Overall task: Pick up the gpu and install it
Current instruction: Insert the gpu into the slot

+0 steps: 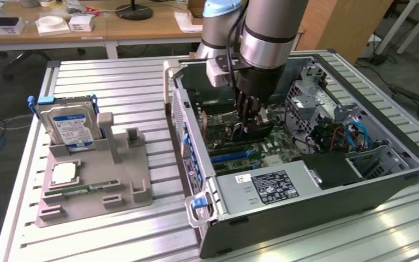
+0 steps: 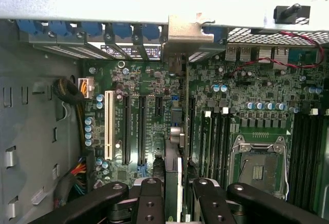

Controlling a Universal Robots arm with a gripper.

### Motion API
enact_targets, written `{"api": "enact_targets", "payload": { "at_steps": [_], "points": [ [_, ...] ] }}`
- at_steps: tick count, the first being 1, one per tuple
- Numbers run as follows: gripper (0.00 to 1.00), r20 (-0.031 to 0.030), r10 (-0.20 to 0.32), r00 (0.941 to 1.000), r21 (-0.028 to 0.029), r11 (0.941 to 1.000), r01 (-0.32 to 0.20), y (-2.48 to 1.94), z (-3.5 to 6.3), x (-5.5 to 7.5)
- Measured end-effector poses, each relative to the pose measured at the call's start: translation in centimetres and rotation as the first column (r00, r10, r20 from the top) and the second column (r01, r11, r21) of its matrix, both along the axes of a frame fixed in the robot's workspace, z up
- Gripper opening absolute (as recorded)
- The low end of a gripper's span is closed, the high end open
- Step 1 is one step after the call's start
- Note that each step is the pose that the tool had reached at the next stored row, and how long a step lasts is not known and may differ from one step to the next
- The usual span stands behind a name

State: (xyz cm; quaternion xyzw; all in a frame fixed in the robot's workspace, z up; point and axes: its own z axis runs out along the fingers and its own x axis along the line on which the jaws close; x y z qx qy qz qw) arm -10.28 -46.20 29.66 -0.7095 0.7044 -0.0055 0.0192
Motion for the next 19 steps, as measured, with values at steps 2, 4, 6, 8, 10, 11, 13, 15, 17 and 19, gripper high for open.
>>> {"api": "enact_targets", "payload": {
  "at_steps": [2, 4, 6, 8, 10, 11, 13, 15, 17, 19],
  "points": [
    [0.26, 0.0, 0.0, 1.0, 0.0001, 1.0, 0.0, 0.0, -0.01, 0.0],
    [0.26, 0.0001, 0.0, 1.0, 0.0002, 1.0, 0.0, 0.0, -0.01, 0.0],
    [0.26, 0.0001, 0.0, 1.0, 0.0002, 1.0, 0.0, 0.0, -0.03, 0.0],
    [0.26, 0.0003, 0.0, 1.0, 0.0004, 1.0, 0.0, 0.0, -0.11, 0.0],
    [0.26, 0.0001, 0.0, 1.0, 0.0002, 1.0, 0.0, 0.0, -0.2, 0.0],
    [0.26, 0.0001, 0.0, 1.0, 0.0001, 1.0, 0.0, 0.0, -0.24, 0.0],
    [0.26, 0.0, 0.0, 1.0, 0.0001, 1.0, 0.0, 0.0, -0.31, 0.0],
    [0.26, 0.0001, 0.0, 1.0, 0.0001, 1.0, 0.0, 0.0, -0.38, 0.0],
    [0.26, 0.0001, 0.0, 1.0, 0.0001, 1.0, 0.0, 0.0, -0.43, -0.01],
    [0.26, 0.0001, 0.0, 1.0, 0.0002, 1.0, 0.0, 0.0, -0.5, -0.03]
  ]
}}
